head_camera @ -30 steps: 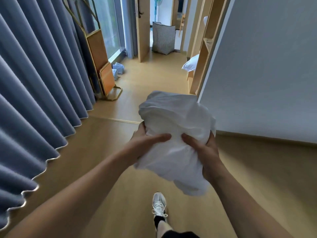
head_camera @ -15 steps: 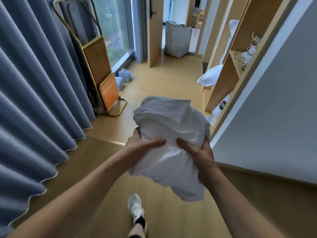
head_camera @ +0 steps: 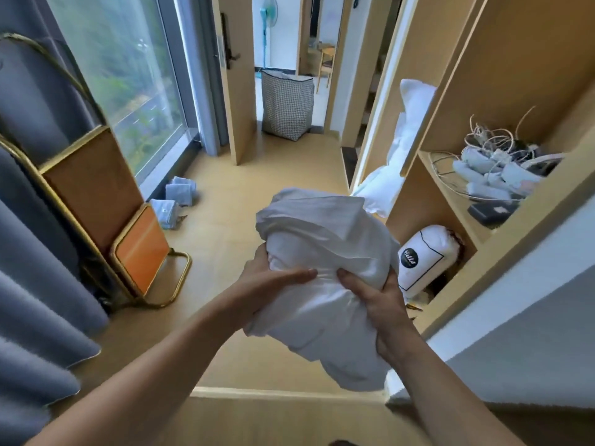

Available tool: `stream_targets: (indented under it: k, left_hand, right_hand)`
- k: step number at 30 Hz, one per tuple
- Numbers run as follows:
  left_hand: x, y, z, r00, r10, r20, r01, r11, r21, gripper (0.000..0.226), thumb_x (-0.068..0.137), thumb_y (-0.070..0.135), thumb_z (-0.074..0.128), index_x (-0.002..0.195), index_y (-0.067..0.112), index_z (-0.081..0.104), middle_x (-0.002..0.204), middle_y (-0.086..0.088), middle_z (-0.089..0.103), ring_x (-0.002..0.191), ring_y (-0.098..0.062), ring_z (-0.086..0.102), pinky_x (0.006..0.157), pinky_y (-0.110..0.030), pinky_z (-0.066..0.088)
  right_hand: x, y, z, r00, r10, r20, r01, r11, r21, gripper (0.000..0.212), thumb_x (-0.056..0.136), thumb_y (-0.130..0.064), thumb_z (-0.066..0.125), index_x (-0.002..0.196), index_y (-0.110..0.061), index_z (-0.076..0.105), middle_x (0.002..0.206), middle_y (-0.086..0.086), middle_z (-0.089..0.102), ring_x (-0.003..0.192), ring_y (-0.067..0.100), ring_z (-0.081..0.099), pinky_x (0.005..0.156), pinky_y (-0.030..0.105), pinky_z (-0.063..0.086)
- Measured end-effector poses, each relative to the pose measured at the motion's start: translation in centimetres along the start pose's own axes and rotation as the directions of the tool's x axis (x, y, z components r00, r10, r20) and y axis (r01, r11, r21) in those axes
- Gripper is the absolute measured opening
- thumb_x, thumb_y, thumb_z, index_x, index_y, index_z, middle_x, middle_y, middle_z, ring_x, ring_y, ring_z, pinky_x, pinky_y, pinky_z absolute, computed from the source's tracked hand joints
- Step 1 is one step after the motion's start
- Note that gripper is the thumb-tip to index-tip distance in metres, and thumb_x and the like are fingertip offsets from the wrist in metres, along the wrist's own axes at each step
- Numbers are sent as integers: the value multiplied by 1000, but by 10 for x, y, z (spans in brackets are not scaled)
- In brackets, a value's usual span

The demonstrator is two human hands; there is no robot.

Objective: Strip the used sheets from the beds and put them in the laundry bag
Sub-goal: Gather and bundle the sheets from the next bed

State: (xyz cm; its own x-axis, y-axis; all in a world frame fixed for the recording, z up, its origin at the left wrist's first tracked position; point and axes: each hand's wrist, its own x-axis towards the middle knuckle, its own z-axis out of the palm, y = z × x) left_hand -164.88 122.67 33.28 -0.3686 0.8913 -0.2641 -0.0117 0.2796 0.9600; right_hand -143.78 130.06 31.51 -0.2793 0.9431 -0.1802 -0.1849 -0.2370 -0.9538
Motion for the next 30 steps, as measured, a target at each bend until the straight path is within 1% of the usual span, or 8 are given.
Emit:
stream_targets:
  k: [4,7,10,16,19,23,27,30]
  left_hand:
    - [109,26,-16,1000,21,23,-21,1000,20,100,48,66,96,131,44,44,128,11,59,113,-10,63,91,-35,57]
    - [199,43,-27,999,34,10,-35,999,39,110,44,70,96,136,42,42,131,10,59,118,-14,63,99,-41,56]
    - [293,67,-40,999,41,12,-41,998,45,109,43,69,96,135,43,43,132,10,60,118,-15,64,100,-42,56]
    - [463,131,-70,1000,28,-6,-28,999,-25,94,53,58,98,132,44,50,127,15,67,109,-6,70,88,-31,59]
    - [540,155,-92,999,24,-47,-26,998,-50,95,53,56,99,133,42,50,126,17,68,108,-4,70,91,-33,59]
    - [651,173,-125,998,4,-58,-9,996,-84,86,59,48,99,130,44,51,123,18,69,100,1,72,78,-23,60]
    - [778,184,-159,999,32,-41,-35,996,-80,81,63,44,98,129,42,52,121,19,69,97,6,70,72,-15,58]
    - [879,202,-184,1000,24,11,-23,996,-81,79,62,46,99,127,43,54,121,17,71,105,-4,72,88,-31,61]
  right_hand:
    - [106,-8,30,998,-2,-63,3,1000,12,101,41,-44,105,130,-37,58,120,2,75,107,34,74,95,59,57]
    - [195,-11,51,998,-9,-66,10,1000,24,97,42,-40,103,129,-34,59,115,3,77,103,33,75,94,58,58]
    - [295,-17,74,999,-10,-41,11,999,42,94,45,-38,101,129,-36,60,114,3,77,103,33,75,93,59,58]
    - [487,-50,130,999,32,41,-33,999,25,99,49,-41,104,135,-42,55,120,0,75,107,30,74,94,55,59]
    - [572,-63,163,997,53,59,-52,998,-18,99,47,-44,104,134,-41,56,118,-3,76,106,28,75,94,53,59]
    - [682,-67,208,995,84,62,-79,994,-81,105,42,-50,103,134,-43,55,115,-7,76,104,25,75,94,50,59]
    - [800,-61,255,997,70,24,-67,990,-127,104,43,-52,103,134,-44,54,117,-8,76,106,24,74,95,50,59]
    - [889,-64,290,998,52,-21,-55,988,-141,107,43,-55,102,136,-46,51,119,-11,74,108,22,73,98,49,58]
